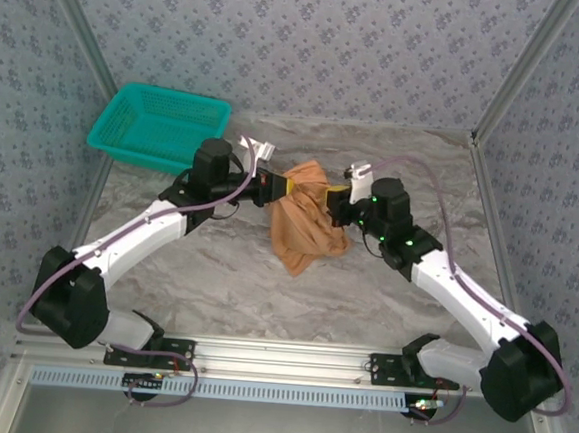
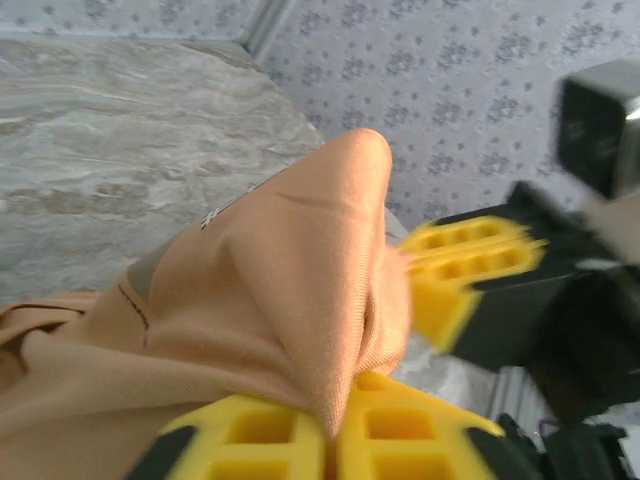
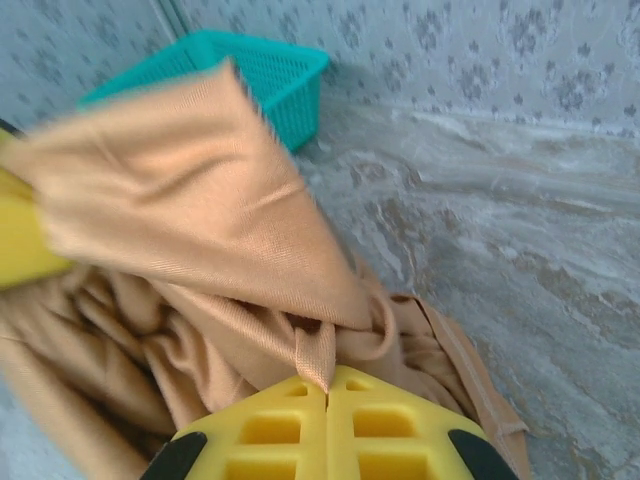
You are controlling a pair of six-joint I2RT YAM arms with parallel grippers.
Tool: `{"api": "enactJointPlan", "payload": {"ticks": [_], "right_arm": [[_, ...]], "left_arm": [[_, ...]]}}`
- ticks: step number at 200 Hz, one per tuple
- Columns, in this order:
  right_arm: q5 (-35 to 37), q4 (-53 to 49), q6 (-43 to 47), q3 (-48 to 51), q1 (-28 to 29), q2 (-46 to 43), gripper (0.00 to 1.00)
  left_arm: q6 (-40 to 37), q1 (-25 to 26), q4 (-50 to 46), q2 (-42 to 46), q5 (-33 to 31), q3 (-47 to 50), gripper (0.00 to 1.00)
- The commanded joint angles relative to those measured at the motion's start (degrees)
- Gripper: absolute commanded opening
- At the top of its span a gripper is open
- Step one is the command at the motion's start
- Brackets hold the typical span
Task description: Fold the inside-out t-shirt
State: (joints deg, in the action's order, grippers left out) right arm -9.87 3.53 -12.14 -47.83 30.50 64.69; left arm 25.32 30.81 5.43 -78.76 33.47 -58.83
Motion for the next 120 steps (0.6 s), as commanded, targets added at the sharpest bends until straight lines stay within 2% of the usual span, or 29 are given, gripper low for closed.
{"api": "enactJointPlan", "payload": {"ticks": [1,12,33,55,69,86,120], "right_arm": [[-9.03,3.87,-7.43,-0.39,-2.28,-5.08,0.00],[-10.43,5.30,-10.61,0.33,-2.72,-5.70,0.00],[-11.94,9.98,-16.07,2.09,-2.99,-5.42,0.00],[-12.45,12.31,-18.92,2.21,-3.08,-4.16,0.00],[-12.46,12.00,-19.40,1.71,-3.05,-3.54,0.00],[-12.39,11.10,-19.10,1.15,-3.24,-3.33,0.00],[-11.26,9.93,-18.97,1.20,-3.76,-3.51,0.00]], "left_arm": [[-2.02,-0.83,-2.52,3.33,-7.37,1.70,0.24],[-2.67,-0.76,-3.30,4.84,-10.21,3.28,0.32],[-2.82,0.25,-2.95,7.38,-11.59,6.90,0.47],[-4.13,4.30,-3.22,8.92,-15.15,10.29,0.62],[-5.30,7.18,-3.13,8.91,-17.91,11.63,0.67],[-5.64,9.79,-2.02,7.29,-20.69,12.20,0.69],[-3.91,13.48,-1.77,0.40,-23.23,9.48,0.66]]}}
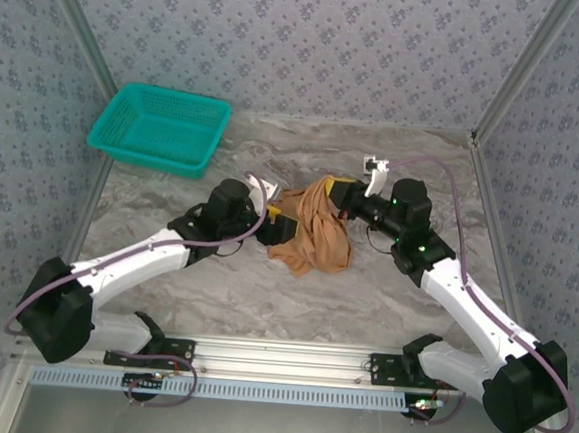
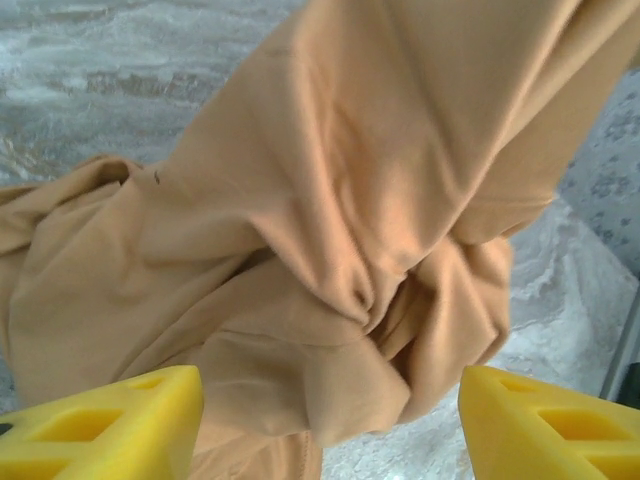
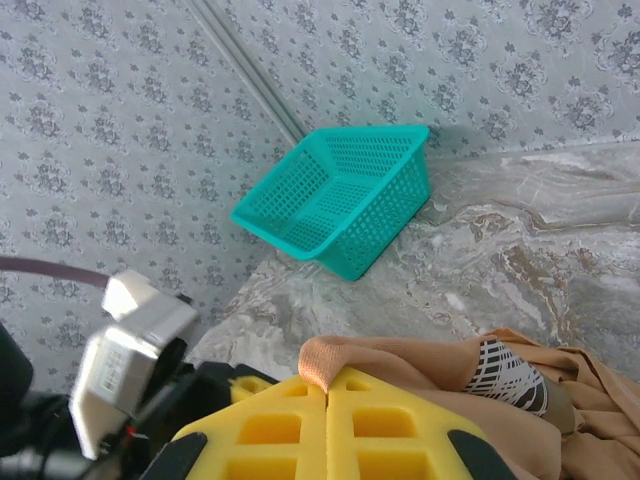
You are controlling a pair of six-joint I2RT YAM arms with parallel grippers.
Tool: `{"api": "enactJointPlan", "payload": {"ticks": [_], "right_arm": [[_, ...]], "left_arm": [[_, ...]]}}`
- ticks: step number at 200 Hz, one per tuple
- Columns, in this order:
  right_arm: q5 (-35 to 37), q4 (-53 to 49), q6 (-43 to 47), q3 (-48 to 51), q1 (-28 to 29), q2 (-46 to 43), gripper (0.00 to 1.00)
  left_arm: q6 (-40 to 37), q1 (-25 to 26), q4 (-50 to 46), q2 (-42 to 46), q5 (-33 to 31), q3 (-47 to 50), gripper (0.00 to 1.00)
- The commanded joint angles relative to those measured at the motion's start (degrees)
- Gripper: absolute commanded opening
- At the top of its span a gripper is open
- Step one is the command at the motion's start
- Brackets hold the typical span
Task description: Fold the inside-out t-shirt
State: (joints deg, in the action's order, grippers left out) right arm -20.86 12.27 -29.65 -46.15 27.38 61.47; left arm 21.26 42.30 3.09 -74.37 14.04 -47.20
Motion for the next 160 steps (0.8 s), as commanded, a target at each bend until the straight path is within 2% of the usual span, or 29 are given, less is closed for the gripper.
{"api": "enactJointPlan", "payload": {"ticks": [1,19,27,50,68,85,103,125,154,160], "right_arm": [[-0.25,1.18,-1.46,-0.50,-0.69,-0.30,0.00],[0.19,1.33,-1.55,-0.30,-0.82,-0.30,0.00],[0.42,1.65,-1.70,-0.10,-0.85,-0.36,0.00],[2.11,-1.55,-1.04,-1.17,-2.37,-1.72,0.00],[8.03,-13.14,2.94,-4.51,-5.23,-5.06,0.00],[17.57,-25.04,8.50,-7.59,-6.02,-7.89,0.00],[27.67,-30.60,10.85,-7.23,-5.94,-10.15,0.00],[30.65,-31.56,11.23,-3.87,-6.02,-11.51,0.00],[33.14,-32.67,12.71,-1.63,-5.85,-10.27,0.00],[33.55,-33.21,13.42,-1.53,-5.56,-9.90,0.04]], "left_arm": [[0.17,1.98,0.63,-4.14,-3.80,-2.21,0.66],[0.91,3.34,2.88,-7.58,-4.06,-3.20,0.64],[1.43,3.53,4.07,-9.15,-3.50,-4.02,0.59],[1.56,3.31,4.95,-11.49,-0.73,-6.91,0.23],[0.98,1.30,6.03,-7.84,2.14,-5.14,0.00],[2.27,-3.23,9.53,-0.89,7.27,-0.53,0.00],[3.70,-8.31,13.78,6.97,11.07,3.81,0.00],[1.10,-11.05,13.35,11.36,12.51,5.16,0.00],[0.73,-13.75,12.62,10.65,16.85,4.08,0.00],[0.66,-13.79,12.68,10.36,18.11,3.75,0.00]]}}
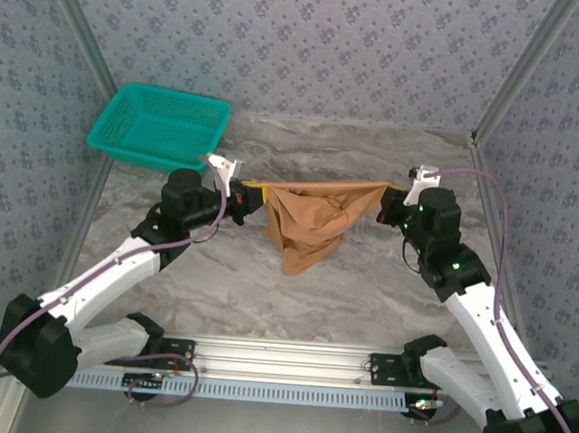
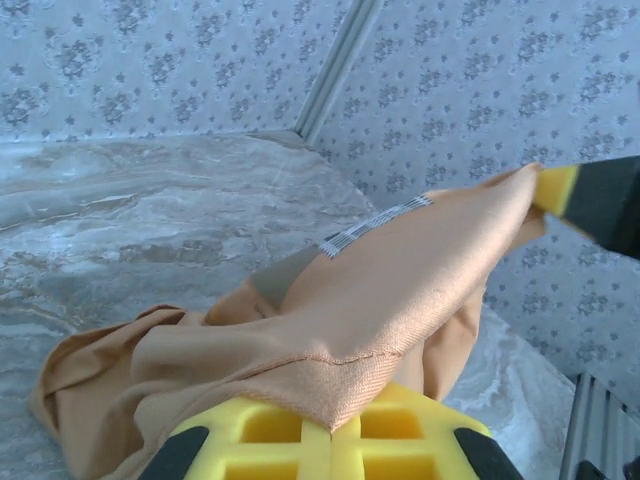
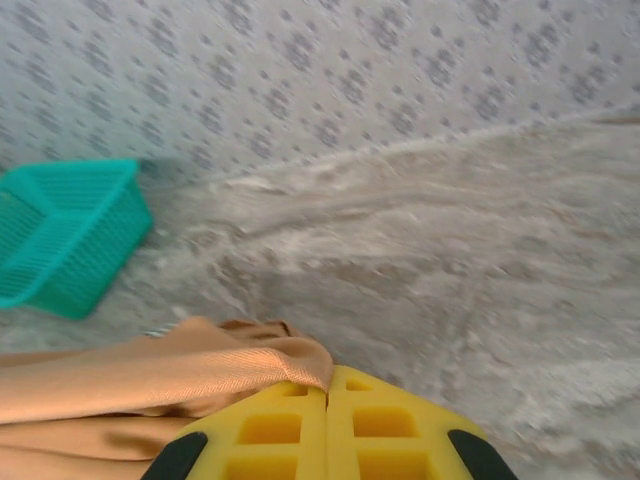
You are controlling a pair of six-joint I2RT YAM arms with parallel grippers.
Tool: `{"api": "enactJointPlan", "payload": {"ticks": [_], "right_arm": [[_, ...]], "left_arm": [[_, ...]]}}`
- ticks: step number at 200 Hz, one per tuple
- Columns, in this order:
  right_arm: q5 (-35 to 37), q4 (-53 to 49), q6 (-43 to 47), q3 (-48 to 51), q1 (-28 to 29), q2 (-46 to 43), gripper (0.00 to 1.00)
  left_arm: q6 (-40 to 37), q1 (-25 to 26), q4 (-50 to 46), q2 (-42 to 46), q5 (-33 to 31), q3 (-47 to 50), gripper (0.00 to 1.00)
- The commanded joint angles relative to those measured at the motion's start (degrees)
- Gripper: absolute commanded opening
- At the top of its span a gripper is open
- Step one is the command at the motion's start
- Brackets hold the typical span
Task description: Fold the inside-out t-shirt
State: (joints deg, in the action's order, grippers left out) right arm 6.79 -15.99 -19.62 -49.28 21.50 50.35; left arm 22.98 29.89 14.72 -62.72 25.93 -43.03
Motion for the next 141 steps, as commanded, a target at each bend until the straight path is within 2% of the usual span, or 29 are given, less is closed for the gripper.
{"api": "enactJointPlan", "payload": {"ticks": [1,21,45,59,73,87,113,141], "right_arm": [[5.93,-4.98,3.59,1.66,0.40,1.28,0.05],[1.67,-2.61,8.78,2.66,3.15,1.04,0.27],[-7.94,4.40,16.65,4.76,8.40,-0.08,0.49],[-10.99,7.18,21.05,4.90,12.00,1.59,0.56],[-10.62,8.02,24.88,3.47,15.28,5.39,0.63],[-11.68,8.13,27.59,1.46,17.94,9.76,0.74],[-15.50,12.30,28.87,0.48,20.38,16.80,0.81],[-16.84,17.77,26.81,1.88,22.79,20.10,0.83]], "left_arm": [[-1.04,-1.35,1.07,-1.28,6.49,-0.45,0.00],[-0.83,-1.26,1.13,-2.85,10.34,-2.01,0.00],[-2.66,-1.31,-1.10,-3.68,12.47,-3.53,0.00],[-3.75,-1.30,-2.17,-3.78,13.07,-3.94,0.00],[-4.06,-1.28,-2.69,-3.66,13.44,-4.14,0.00],[-4.25,-1.25,-3.31,-3.73,13.66,-4.58,0.00],[-4.67,-1.24,-4.35,-3.56,13.27,-5.04,0.00],[-4.61,-1.31,-4.87,-3.63,12.92,-5.31,0.00]]}}
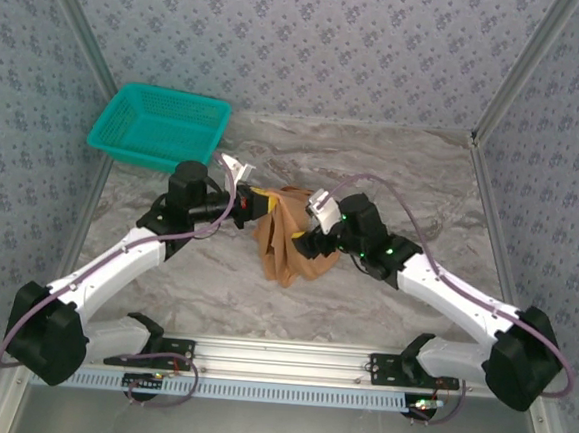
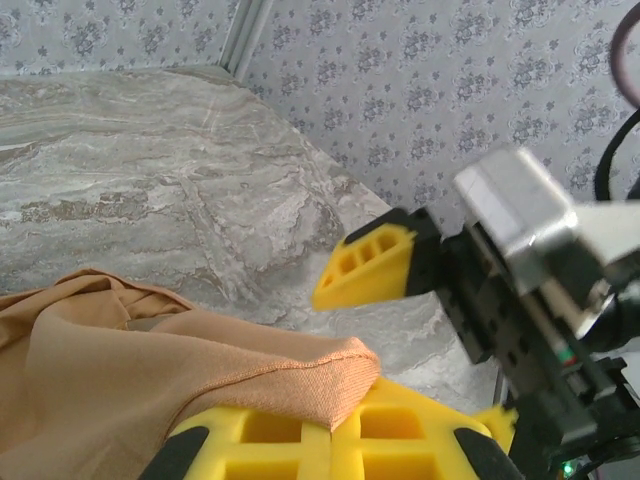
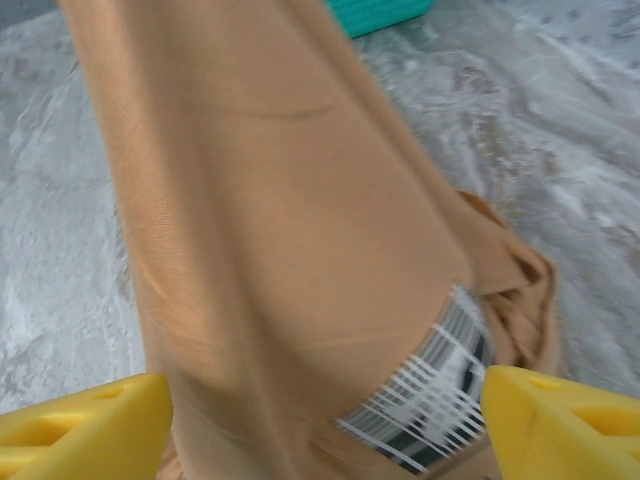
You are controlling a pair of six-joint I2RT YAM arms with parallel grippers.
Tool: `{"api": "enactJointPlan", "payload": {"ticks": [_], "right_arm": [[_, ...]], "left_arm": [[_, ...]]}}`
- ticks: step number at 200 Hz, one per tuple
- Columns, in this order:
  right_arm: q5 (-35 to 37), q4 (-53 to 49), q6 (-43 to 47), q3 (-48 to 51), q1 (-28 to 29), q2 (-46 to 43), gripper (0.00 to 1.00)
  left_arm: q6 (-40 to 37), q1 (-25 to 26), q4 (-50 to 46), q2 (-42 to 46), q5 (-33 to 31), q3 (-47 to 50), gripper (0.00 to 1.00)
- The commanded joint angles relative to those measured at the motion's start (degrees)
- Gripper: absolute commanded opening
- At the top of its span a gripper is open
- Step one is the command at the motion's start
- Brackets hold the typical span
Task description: Fold the inside-out t-shirt
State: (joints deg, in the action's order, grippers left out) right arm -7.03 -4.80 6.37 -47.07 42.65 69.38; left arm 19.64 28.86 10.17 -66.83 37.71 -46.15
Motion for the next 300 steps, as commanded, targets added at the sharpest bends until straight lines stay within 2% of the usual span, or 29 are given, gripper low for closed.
{"api": "enactJointPlan", "payload": {"ticks": [1,19,31,47,66,78,102,118,148,165,180,202,216,244,263,300], "right_arm": [[-3.01,6.65,0.70,-0.32,1.68,1.17,0.83],[-0.48,7.91,-0.01,-0.02,1.99,3.27,0.80],[-0.01,7.01,-0.22,-0.29,1.84,4.70,0.68],[1.84,6.88,-0.98,-0.90,0.93,5.66,0.37],[-0.32,3.77,-2.77,-2.34,-1.00,3.73,0.00],[-5.64,0.80,-5.05,-2.61,-3.43,-0.09,0.00],[-20.86,4.67,-14.27,0.45,-10.09,-9.49,0.00],[-24.67,9.49,-20.90,2.55,-12.22,-11.98,0.00],[-23.68,14.48,-27.47,4.50,-12.94,-10.15,0.00],[-23.09,16.60,-30.56,5.06,-13.69,-8.65,0.00],[-22.37,17.18,-32.24,5.30,-14.04,-7.69,0.00],[-21.93,17.66,-33.59,5.79,-14.79,-7.33,0.00],[-22.09,18.00,-34.05,6.20,-15.55,-7.64,0.00],[-22.22,17.81,-34.41,6.58,-16.03,-8.45,0.00],[-21.81,17.41,-34.33,6.90,-16.20,-9.12,0.00],[-21.36,16.19,-33.79,7.30,-16.37,-9.79,0.00]], "left_arm": [[-1.27,-0.25,-0.33,0.52,1.18,-2.19,0.00],[-1.37,-0.26,-0.76,0.67,0.88,-2.11,0.00],[-1.36,-0.25,-0.74,0.89,0.78,-1.93,0.00],[-1.53,-0.21,-0.86,1.40,0.03,-1.67,0.00],[-1.72,-0.23,-1.65,2.20,-3.42,-1.29,0.00],[-2.04,-0.25,-4.16,2.59,-10.43,-1.22,0.00],[-2.11,-0.28,-14.21,-0.02,-33.53,-3.96,0.08],[-2.78,-0.19,-19.37,-2.52,-38.23,-6.83,0.22],[-0.58,2.95,-18.08,1.55,-37.72,-3.56,0.43],[2.13,7.58,-14.33,5.96,-35.68,0.96,0.54],[4.27,12.63,-9.73,6.93,-32.74,4.31,0.60],[3.92,19.32,-5.50,2.62,-30.80,5.16,0.62],[2.41,21.40,-5.91,-1.44,-32.09,3.67,0.62],[0.03,21.89,-4.64,-8.01,-32.89,0.26,0.58],[-0.61,21.95,-3.41,-11.74,-30.62,-2.56,0.52],[-0.04,21.94,-0.79,-15.81,-28.12,-4.65,0.51]]}}
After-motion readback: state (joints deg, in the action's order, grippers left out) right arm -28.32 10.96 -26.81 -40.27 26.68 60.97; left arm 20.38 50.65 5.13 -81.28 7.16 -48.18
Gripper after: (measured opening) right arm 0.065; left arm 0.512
